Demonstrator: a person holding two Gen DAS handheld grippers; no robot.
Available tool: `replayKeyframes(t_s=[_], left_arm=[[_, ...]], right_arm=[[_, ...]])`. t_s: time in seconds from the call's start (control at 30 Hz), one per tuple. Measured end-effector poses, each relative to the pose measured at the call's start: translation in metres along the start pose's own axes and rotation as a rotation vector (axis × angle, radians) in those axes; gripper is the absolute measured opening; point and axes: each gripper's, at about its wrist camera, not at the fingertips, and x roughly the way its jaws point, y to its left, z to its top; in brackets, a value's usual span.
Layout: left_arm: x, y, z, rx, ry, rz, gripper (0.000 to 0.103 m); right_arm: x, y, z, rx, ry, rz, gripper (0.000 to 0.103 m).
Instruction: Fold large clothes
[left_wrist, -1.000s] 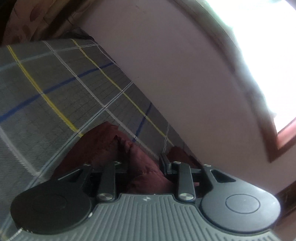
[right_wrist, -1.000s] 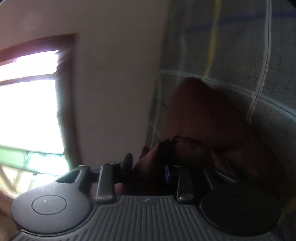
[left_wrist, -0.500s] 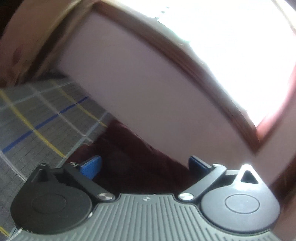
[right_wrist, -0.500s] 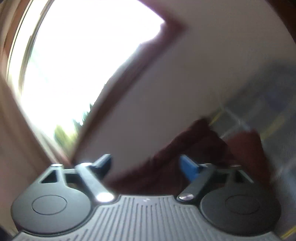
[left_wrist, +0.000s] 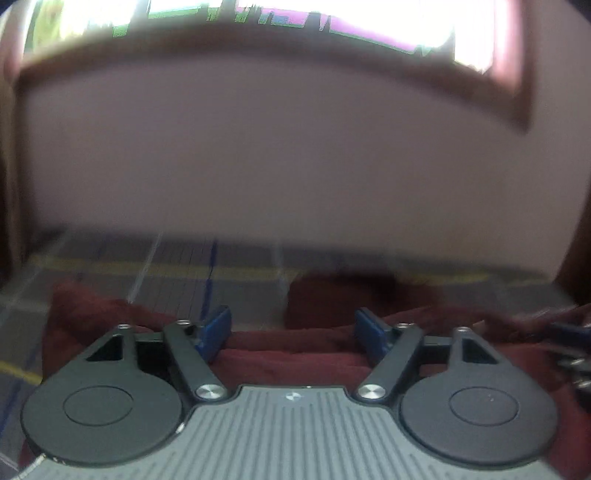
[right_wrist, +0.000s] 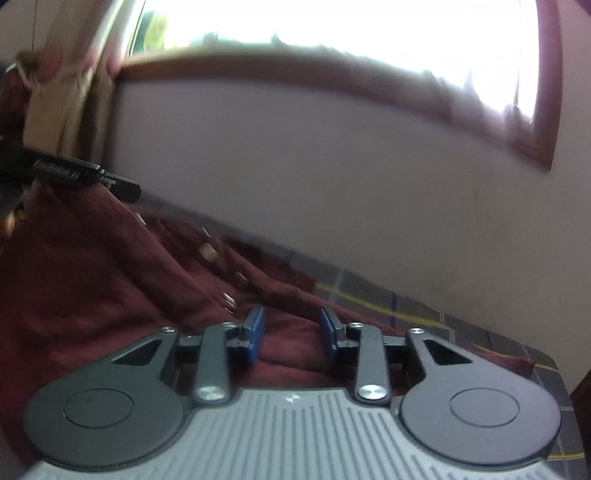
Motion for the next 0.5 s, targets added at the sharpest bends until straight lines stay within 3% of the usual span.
replayKeyframes(t_s=[0.1,0.2,0.5], left_arm=[[0.019,0.021,-0.016,-0.089,0.062,-0.034,0.072],[0.022,0.017,-0.035,-0.069,0.048,-0.021,0.072],[0.055,0.033,-0.042,-0.11,0.067,-0.029,0.072]], right_arm=[[0.019,-0.011,-0.003,0.061,0.028,0.036,0.03],[0.031,-0.025,-0.016,0.166,0.062,0.105,0.03],[0.051,-0.037,-0.044,0.3,0.118,0.154,0.029]])
